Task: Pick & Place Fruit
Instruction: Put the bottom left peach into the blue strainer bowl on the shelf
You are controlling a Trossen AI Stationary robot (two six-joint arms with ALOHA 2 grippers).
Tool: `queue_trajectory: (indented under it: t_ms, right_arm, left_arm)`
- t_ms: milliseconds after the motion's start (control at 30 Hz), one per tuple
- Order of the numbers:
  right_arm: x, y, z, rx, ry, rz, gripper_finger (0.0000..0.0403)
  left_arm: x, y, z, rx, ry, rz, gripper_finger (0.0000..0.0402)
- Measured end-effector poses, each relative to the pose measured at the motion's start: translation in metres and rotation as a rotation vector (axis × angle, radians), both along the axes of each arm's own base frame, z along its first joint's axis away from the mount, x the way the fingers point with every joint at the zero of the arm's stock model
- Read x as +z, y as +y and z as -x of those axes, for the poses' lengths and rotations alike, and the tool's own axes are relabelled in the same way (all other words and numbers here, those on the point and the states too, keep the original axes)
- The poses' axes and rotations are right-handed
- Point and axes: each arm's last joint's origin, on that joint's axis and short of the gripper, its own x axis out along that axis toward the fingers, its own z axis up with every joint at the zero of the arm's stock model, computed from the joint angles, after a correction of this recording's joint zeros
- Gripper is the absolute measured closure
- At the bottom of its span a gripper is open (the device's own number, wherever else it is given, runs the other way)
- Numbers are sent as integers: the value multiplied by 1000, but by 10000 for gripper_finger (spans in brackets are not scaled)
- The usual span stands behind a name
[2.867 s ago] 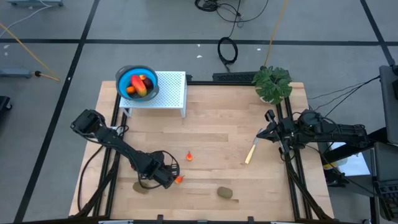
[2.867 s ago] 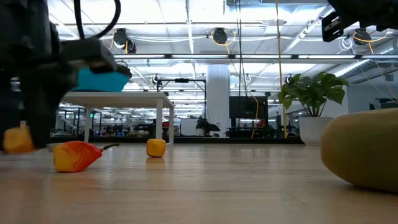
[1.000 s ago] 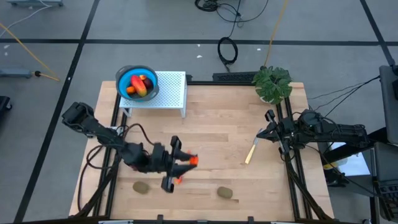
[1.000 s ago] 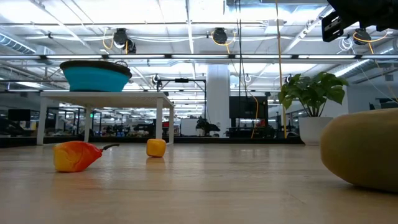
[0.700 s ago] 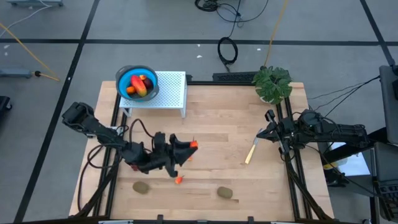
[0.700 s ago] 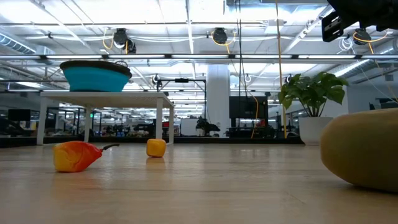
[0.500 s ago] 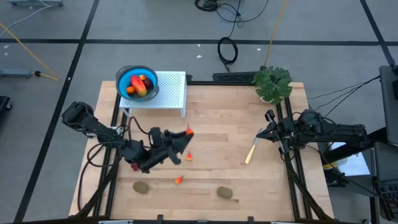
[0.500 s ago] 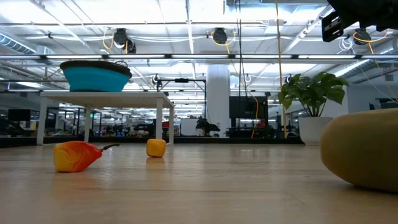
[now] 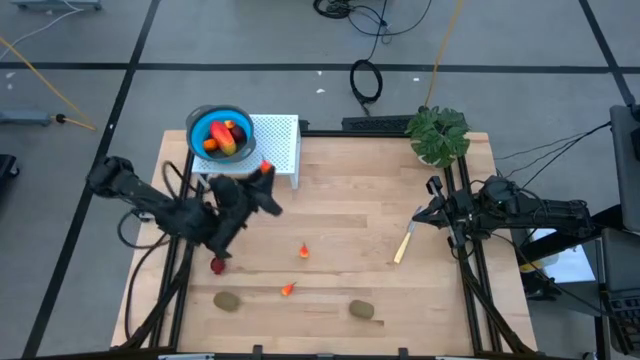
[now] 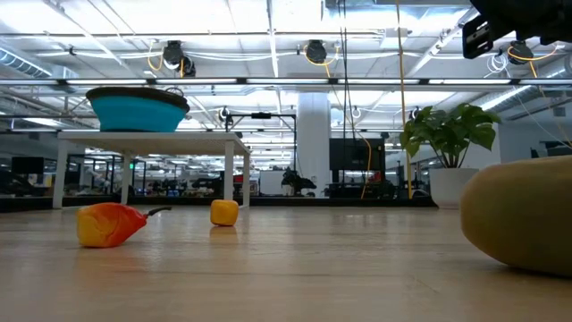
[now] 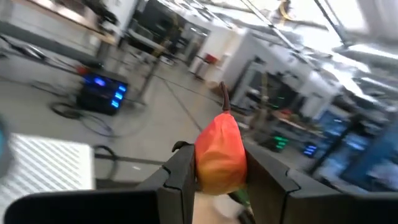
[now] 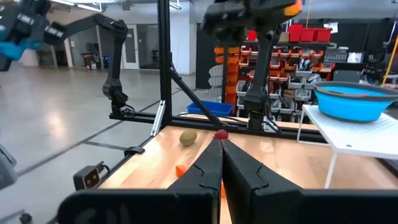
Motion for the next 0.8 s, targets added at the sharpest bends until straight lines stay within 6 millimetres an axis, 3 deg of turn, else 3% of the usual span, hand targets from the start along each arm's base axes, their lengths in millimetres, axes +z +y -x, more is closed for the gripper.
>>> queue_trajectory:
  t_ms: [433, 800]
  right_arm:
    - [0, -2, -1, -90, -15, 55, 403]
    - [0, -2, -1, -90, -15, 54, 403]
  left_arm:
    - [37, 65, 39, 298, 216, -21, 293]
    - [44, 95, 49, 431, 319, -43, 293]
